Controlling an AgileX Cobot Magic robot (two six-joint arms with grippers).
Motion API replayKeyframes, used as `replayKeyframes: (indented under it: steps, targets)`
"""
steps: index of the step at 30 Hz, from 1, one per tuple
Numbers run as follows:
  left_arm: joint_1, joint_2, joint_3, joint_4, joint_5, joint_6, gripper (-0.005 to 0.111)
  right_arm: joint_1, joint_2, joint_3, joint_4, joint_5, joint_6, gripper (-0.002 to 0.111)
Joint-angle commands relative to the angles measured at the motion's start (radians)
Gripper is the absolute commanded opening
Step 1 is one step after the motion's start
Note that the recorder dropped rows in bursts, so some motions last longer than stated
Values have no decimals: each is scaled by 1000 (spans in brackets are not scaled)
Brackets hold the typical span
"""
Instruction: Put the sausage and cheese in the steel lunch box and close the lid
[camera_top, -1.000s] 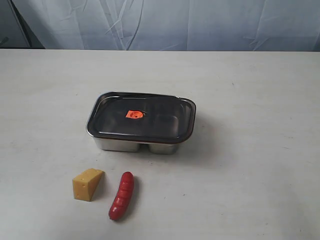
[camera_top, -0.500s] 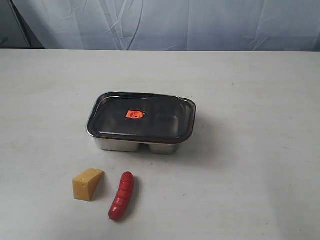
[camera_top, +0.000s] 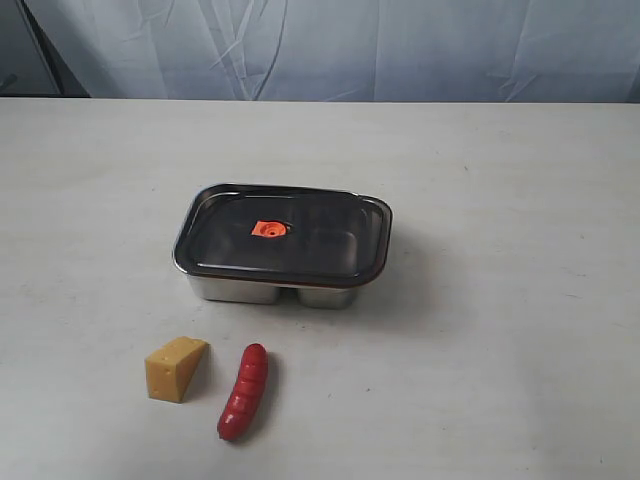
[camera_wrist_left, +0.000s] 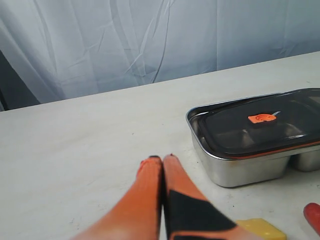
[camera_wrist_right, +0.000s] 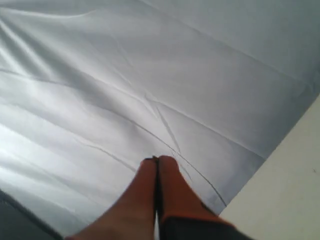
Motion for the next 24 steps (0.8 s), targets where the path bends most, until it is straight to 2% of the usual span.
replayKeyframes:
  steps: [1,5,12,17,24]
  targets:
    - [-15,-5,5,1,-4,-1,0,63,40,-111,-132,73,-92,-1]
    - [-15,-5,5,1,-4,-1,0,126,248,-140,-132,74,-187,-1]
    - [-15,-5,5,1,-4,-1,0,218,811,-213,-147,62,-239,-1]
    - [-15,-5,5,1,-4,-1,0,305,1197,-404,-143,142,-315,-1]
    - [-15,-5,5,1,-4,-1,0,316,1428,-641,-69,322,-551,-1]
